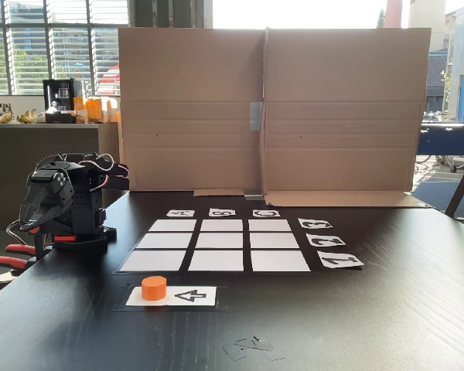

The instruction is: Pick up the round, orange token and place it in the grid on square A2.

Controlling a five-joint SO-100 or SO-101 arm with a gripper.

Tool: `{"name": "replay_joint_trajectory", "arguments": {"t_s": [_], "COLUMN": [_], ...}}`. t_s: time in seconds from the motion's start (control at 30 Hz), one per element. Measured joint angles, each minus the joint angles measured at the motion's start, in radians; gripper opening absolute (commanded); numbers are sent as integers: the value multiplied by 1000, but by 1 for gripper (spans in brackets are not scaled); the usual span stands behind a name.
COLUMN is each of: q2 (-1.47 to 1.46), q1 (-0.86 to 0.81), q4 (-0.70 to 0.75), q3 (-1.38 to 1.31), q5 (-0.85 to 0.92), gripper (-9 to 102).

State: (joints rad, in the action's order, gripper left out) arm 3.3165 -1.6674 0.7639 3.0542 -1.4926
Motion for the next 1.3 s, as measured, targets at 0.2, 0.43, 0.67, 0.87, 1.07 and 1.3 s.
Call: {"name": "replay_joint_trajectory", "arguments": {"t_s": [0.2,0.43,0.67,0.87,1.07,1.3], "q2": [0,0,0,0,0,-195], "q1": [-8,-8,-8,-8,-11,8], "q4": [0,0,0,0,0,-3], "q3": [0,0,0,0,0,-115], "q5": [-3,-3,-3,-3,-3,41], "gripper": [0,0,0,0,10,12]}}
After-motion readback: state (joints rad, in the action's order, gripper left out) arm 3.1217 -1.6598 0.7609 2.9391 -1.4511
